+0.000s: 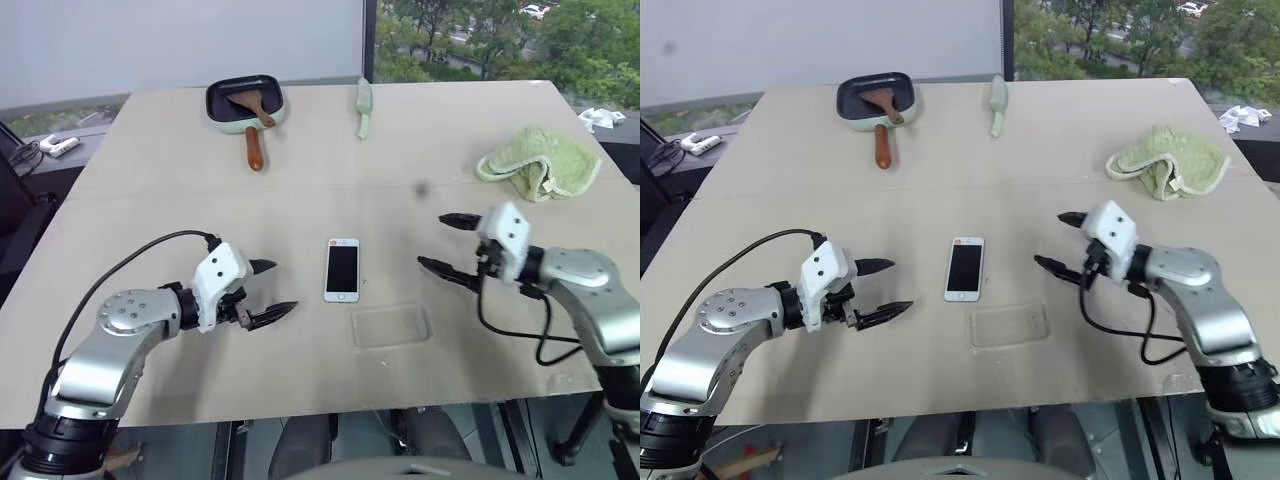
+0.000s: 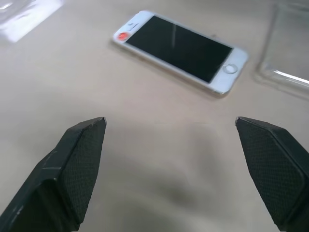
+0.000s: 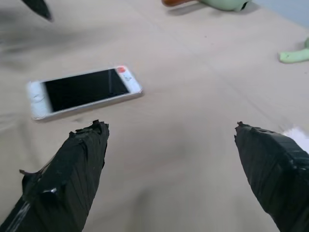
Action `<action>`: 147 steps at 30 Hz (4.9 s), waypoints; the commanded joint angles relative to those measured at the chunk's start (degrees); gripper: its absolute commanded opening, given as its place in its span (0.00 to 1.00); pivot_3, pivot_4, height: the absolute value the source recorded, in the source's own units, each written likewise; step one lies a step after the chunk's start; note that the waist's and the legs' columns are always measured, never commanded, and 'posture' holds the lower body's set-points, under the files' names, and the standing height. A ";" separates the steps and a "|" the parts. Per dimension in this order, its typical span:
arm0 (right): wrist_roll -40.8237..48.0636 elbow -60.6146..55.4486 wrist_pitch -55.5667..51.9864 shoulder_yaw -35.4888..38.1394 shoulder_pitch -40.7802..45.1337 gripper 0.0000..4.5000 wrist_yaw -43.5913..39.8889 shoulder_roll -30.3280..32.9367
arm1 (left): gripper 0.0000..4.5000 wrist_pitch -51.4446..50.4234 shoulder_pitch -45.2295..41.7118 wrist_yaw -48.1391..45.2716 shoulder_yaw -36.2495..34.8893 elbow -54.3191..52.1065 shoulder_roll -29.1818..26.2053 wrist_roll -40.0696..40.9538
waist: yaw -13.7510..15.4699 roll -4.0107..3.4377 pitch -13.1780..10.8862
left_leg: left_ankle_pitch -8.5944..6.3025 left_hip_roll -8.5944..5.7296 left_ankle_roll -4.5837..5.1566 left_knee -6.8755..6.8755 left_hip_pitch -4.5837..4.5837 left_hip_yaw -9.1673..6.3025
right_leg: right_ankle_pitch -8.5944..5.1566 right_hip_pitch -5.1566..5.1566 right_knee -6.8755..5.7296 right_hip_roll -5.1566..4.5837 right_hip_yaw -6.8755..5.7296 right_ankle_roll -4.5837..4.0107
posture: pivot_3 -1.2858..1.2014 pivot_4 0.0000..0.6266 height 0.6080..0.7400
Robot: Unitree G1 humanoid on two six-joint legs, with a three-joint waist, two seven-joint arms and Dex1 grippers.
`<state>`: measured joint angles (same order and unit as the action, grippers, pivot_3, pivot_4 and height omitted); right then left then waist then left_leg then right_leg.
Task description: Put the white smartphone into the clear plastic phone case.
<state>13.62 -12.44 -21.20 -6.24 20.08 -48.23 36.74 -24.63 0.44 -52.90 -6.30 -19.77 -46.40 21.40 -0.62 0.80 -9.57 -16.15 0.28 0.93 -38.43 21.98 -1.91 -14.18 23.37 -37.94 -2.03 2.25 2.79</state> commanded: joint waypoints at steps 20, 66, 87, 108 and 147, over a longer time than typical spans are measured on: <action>0.57 2.63 -5.61 -4.45 10.83 1.00 -6.99 -5.22 | 0.98 2.80 -6.50 7.62 9.00 5.78 5.04 -10.85 | 0.15 0.00 0.00 | 0.00 -0.03 0.00 0.09 0.22 -0.03 | 0.02 0.26 -0.01 -0.09 -0.10 -0.01 | 0.52 0.24 1.00; -1.16 -6.91 -25.37 -5.43 2.34 1.00 8.45 5.75 | 0.98 0.56 -29.30 -10.38 11.50 15.37 15.88 -2.04 | -0.41 -0.10 0.04 | -0.02 -0.10 0.07 -0.66 0.81 -0.76 | 0.03 0.22 -0.09 -0.02 -0.75 0.03 | 0.52 0.24 1.00; -2.28 -1.02 -28.96 -8.24 1.44 1.00 8.88 -0.12 | 0.98 -12.30 -17.37 -14.88 1.41 -3.18 -3.37 13.15 | -0.16 -0.09 0.04 | -0.02 -0.12 0.07 -0.67 0.72 -0.78 | 0.02 0.11 -0.05 -0.03 -0.76 0.02 | 0.52 0.24 1.00; -2.27 0.27 -31.31 -8.18 2.26 0.65 9.88 -0.95 | 1.00 -3.22 -19.06 -10.46 5.98 2.03 -4.93 0.12 | -0.11 0.06 0.16 | -0.02 -0.13 0.07 -0.68 0.52 -0.80 | 0.01 -0.08 -0.03 0.00 -0.76 0.02 | 0.52 0.24 1.00; 7.21 -14.24 -9.47 3.64 -7.33 0.65 -11.84 15.61 | 0.27 -3.97 -19.02 -11.93 6.91 1.19 3.21 9.78 | -0.09 -0.08 0.01 | -0.02 -0.11 0.07 -0.63 0.79 -0.75 | 0.02 0.20 -0.06 -0.04 -0.75 0.02 | 0.52 0.24 1.00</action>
<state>19.55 -23.81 -30.51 -4.44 12.62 -59.67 51.61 -28.54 -17.51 -64.26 0.69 -16.67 -43.10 30.14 -0.71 0.72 -9.56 -16.18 0.17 0.99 -39.07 22.77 -2.67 -14.16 23.57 -38.00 -2.06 1.50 2.81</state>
